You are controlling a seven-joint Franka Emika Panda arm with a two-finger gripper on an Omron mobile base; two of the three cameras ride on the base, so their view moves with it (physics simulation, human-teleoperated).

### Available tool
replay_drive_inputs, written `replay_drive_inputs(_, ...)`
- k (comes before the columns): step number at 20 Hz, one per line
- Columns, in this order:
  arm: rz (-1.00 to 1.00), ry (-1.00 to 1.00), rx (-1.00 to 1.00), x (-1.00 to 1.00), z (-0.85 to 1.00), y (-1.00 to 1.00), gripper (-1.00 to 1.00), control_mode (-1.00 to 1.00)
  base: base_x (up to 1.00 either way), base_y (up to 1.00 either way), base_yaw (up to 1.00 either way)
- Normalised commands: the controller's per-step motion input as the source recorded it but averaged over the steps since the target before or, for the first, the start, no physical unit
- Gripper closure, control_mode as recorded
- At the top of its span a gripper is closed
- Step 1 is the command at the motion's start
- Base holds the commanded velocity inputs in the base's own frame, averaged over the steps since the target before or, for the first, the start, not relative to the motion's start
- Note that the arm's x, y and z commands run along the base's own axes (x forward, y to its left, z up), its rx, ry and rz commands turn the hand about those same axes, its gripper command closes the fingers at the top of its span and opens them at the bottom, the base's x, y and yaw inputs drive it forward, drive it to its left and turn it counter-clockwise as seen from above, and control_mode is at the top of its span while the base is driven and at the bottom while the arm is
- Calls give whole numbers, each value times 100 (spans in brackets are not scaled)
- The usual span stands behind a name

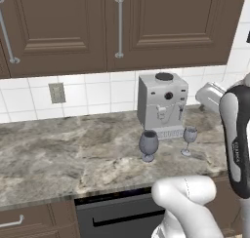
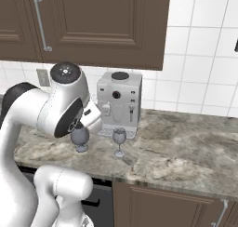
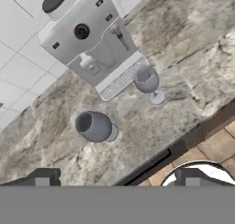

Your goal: Retrieve the wine glasses from the counter and place one next to each plate.

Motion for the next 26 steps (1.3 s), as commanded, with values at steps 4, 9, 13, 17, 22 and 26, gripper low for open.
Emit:
replay_drive_inputs(4,-15,9,49,-43,10,-63,-100,-100,0,0,0)
replay_drive_inputs(9,-6,15,44,-7,0,-47,-100,-100,0,0,0)
replay_drive_inputs(13,6,13,30,10,0,-20,-100,-100,0,0,0)
replay_drive_inputs(17,13,17,24,20,-11,-19,-100,-100,0,0,0)
replay_drive_inputs(22,11,33,14,28,-25,-14,-100,-100,0,0,0)
replay_drive_inputs(26,3,46,4,35,-33,-5,-100,-100,0,0,0)
